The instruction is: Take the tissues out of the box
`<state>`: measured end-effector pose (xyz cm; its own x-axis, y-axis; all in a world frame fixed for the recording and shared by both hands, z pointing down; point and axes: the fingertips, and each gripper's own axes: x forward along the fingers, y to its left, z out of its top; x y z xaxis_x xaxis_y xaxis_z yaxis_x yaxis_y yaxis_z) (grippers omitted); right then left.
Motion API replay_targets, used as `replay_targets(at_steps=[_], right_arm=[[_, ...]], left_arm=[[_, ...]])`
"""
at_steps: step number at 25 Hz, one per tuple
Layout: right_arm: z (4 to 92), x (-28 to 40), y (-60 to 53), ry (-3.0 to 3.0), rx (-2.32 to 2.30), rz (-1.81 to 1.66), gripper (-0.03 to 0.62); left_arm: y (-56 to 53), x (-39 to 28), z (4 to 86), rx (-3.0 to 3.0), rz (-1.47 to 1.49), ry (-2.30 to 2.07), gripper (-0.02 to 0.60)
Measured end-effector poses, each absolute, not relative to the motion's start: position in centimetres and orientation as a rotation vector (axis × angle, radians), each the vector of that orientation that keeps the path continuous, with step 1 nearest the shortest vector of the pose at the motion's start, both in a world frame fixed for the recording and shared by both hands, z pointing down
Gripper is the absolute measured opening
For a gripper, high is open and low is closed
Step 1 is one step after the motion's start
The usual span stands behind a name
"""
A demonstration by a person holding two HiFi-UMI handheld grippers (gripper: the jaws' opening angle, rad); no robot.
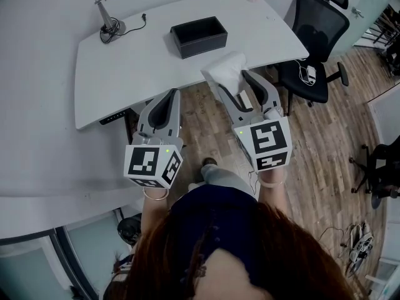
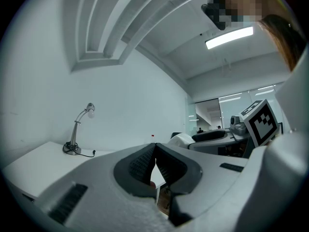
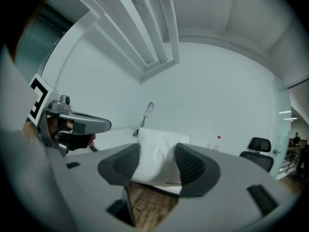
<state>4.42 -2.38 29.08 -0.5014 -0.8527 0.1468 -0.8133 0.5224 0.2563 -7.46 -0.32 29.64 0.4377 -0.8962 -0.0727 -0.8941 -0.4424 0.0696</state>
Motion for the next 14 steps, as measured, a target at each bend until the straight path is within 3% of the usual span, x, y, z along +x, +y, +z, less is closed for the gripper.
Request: replay_targets(at_steps=[14], right_arm=[[29.5,5.0,-4.4,-2.510,1.393,-0.213,0.249]], left_arm=[[-2.6,-6.7,29.7,2.661,-0.123,-1.637,0.021]])
